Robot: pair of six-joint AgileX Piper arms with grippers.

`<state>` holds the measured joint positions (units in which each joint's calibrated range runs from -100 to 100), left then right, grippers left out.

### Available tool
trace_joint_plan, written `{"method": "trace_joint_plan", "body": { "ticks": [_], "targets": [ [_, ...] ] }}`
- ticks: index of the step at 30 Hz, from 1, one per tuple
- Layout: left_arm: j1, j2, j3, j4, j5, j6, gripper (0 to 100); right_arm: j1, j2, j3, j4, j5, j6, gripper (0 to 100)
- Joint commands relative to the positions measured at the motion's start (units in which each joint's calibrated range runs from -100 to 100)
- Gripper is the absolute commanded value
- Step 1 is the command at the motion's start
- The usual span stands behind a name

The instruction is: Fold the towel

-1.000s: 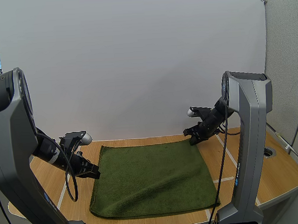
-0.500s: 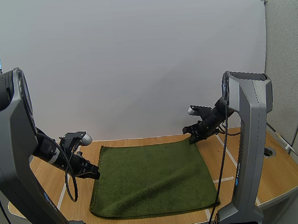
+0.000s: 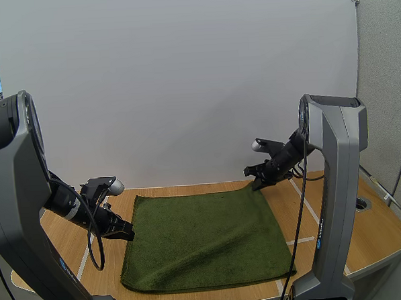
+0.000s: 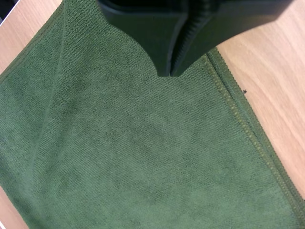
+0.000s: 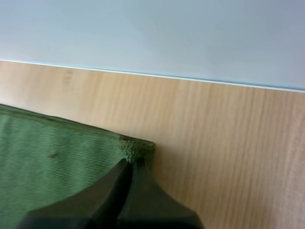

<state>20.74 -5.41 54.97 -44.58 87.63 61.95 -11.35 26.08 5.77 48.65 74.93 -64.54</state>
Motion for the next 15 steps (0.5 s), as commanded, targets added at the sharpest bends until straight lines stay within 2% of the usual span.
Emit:
{"method": "trace_joint_plan", "body": {
  "ticks": [1, 10, 15],
  "targets": [
    [-0.22, -0.54, 0.14, -0.33, 0.31, -0.27, 0, 0.24, -2.91, -0.27, 0.81, 2.30, -0.68, 0],
    [-0.22, -0.54, 0.35, -0.32, 0.31, -0.31, 0, 2.33, -7.87, -0.27, 1.17, 6.99, -0.68, 0],
    [-0.22, -0.54, 1.19, 2.65, 0.31, -0.38, 0, 2.86, -8.51, -0.27, 1.17, 6.99, -0.68, 0]
  ]
}}
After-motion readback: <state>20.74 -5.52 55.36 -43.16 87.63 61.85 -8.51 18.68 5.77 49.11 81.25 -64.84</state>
